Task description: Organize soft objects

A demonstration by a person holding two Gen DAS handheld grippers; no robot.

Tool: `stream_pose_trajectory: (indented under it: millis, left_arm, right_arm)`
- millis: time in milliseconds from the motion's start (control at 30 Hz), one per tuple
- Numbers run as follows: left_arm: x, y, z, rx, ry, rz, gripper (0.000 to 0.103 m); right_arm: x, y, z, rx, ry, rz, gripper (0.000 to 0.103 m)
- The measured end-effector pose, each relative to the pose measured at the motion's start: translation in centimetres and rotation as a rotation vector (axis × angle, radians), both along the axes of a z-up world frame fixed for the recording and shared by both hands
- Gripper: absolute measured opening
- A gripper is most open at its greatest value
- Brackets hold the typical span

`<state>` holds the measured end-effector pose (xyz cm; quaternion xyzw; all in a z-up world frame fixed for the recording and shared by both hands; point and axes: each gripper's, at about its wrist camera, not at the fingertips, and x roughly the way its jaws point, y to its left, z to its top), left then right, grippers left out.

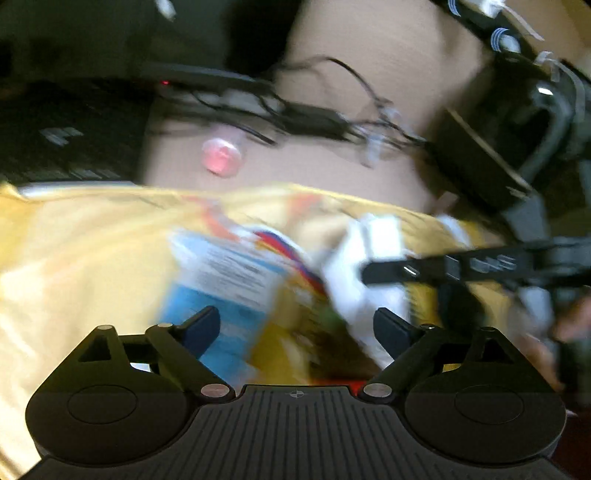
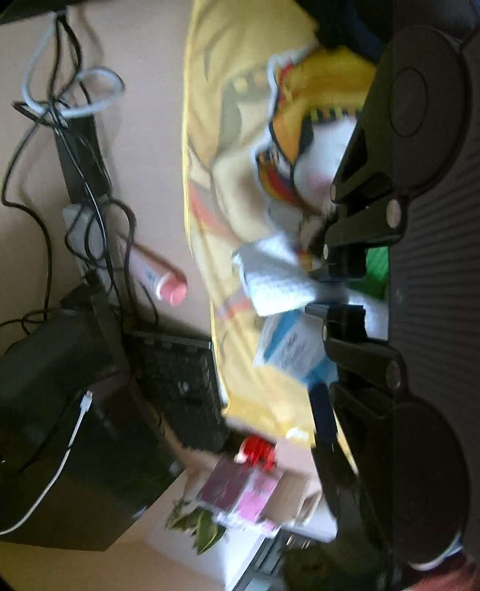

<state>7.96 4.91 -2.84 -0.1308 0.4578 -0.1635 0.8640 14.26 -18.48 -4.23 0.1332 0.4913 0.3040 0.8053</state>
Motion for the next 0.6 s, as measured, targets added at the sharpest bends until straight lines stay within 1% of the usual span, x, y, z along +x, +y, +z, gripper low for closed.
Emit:
stream_pose_trajectory:
  millis: [33, 67, 133, 200, 233, 267, 333, 367, 433, 467, 533, 567, 600]
  left_arm:
    - [0.0, -0.3, -0.3, -0.040, 0.034, -0.032, 0.095]
    - [-0.1, -0.7, -0.8, -0.060, 0.061, -0.049, 0.095]
    - [-0.1, -1.5, -1.9, -0.073, 0.122, -0.072, 0.096]
    - [0.5, -2.5, -3.1, -0.076, 0.183, -0.083, 0.096]
    - [0.7, -2.9, -3.5, -0.072, 0.206, -0.077, 0.098]
    - [1.0, -3.3, -4.0, -0.068, 0.225, -0.063, 0.100]
    - [1.6, -3.8, -4.3, -0.084, 0.214, -0.044, 0.100]
    - [1.9, -3.9, -4.3, -0.093, 0.210, -0.044, 0.093]
    - [2.1, -4.3, -3.9, -0.067, 0.185, -0.059, 0.065]
    - [2.3, -4.5, -3.4, -0.041, 0.163, -0.089, 0.065]
    - [2.4, -6.4, -1.8, 0.160, 0.028, -0.186, 0.065]
    - [1.7, -8.2, -1.1, 0.367, -0.114, -0.279, 0.065]
    - [0.9, -9.9, -1.1, 0.559, -0.244, -0.357, 0.065]
  right_arm:
    - [-0.1, -0.5, 0.0, -0.022, -0.010, -0.010, 0.012]
    - [-0.1, -1.3, -0.1, -0.040, -0.015, -0.033, 0.012]
    - [-0.2, -2.8, -0.1, -0.072, -0.024, -0.080, 0.012]
    - [-0.3, -4.6, 0.3, -0.056, -0.021, -0.127, 0.012]
    - [-0.4, -5.4, 0.6, -0.039, -0.019, -0.152, 0.012]
    - [-0.6, -6.0, 0.9, -0.030, -0.024, -0.172, 0.012]
    - [-1.1, -7.3, 1.4, -0.013, -0.034, -0.212, 0.012]
    - [-1.3, -8.0, 1.7, -0.006, -0.038, -0.231, 0.012]
    - [-1.6, -9.0, 1.9, -0.007, -0.042, -0.259, 0.012]
    - [-1.7, -9.4, 2.0, -0.008, -0.044, -0.270, 0.012]
    - [-2.0, -10.2, 2.1, -0.004, -0.051, -0.290, 0.012]
    - [-2.0, -10.5, 2.2, -0.004, -0.055, -0.297, 0.012]
    - [-2.0, -10.7, 2.3, -0.004, -0.060, -0.303, 0.012]
